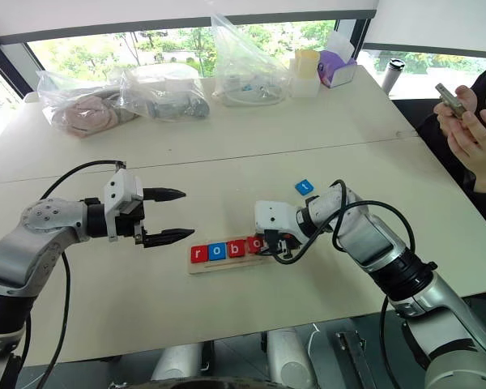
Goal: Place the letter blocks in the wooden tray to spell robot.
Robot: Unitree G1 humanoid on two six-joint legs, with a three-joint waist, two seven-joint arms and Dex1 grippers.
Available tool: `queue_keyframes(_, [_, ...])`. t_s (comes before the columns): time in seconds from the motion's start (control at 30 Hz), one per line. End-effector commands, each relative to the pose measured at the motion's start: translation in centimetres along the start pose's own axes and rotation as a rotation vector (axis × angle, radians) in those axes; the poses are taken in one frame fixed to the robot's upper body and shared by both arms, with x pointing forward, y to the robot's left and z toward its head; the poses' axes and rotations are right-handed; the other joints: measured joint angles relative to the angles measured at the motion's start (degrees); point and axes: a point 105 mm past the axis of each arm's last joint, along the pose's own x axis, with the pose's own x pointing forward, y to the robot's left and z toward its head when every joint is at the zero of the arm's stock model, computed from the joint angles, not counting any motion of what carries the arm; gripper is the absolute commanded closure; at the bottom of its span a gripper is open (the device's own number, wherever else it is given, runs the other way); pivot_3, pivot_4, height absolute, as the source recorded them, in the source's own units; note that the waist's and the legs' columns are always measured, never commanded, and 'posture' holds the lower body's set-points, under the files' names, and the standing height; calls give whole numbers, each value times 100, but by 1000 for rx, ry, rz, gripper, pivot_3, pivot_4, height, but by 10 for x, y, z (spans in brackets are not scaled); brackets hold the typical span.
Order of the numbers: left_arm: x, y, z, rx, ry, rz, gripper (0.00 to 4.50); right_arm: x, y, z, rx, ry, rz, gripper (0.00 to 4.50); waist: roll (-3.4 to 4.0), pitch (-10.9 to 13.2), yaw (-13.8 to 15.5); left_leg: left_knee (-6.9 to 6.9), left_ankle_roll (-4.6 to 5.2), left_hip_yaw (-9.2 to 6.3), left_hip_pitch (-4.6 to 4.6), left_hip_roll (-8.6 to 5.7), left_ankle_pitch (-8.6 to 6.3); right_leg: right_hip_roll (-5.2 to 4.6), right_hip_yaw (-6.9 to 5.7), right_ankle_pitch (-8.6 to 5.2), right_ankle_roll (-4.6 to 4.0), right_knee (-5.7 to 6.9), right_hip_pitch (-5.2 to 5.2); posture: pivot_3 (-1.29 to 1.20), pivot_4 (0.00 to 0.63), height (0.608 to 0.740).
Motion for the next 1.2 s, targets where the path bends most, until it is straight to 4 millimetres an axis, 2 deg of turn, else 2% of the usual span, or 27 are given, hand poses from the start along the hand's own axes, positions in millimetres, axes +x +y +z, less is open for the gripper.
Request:
queue_keyframes(0.03, [-5,1,11,38,-25,18,0,0,-1,7,-34,-14,-6,3381,0,0,0,0,0,0,0,0,0,0,0,0,0,0,0,0,150,740])
queue_keyframes(0.27, [-5,1,11,36,-25,20,0,1,-3,9,-40,-18,-6,3381,0,0,-2,-1,0,0,0,0,0,0,0,0,0,0,0,0,150,740])
queue_keyframes(0.47, [-5,0,11,35,-27,19,0,0,-3,12,-45,-25,-2,374,0,0,-3,-1,0,0,0,0,0,0,0,0,0,0,0,0,150,740])
queue_keyframes(0.5, [-5,0,12,35,-27,19,0,0,-3,12,-45,-25,-2,21,0,0,-3,-1,0,-1,0,0,0,0,0,0,0,0,0,0,150,740])
queue_keyframes(0.7, [-4,0,12,32,-29,18,0,-7,-13,20,-37,-56,-48,21,0,0,-7,-1,0,0,1,0,0,0,0,0,0,0,0,0,150,740])
queue_keyframes(0.87, [-3,-1,11,30,-31,16,0,-11,-27,17,-23,-52,-121,21,0,0,-2,0,0,0,0,0,0,0,0,0,0,0,0,0,150,740])
queue_keyframes(1.2, [-2,0,11,31,-32,18,0,-9,-22,19,-22,-65,-79,21,0,0,-6,-3,0,-1,1,0,0,1,0,0,0,0,0,0,150,740])
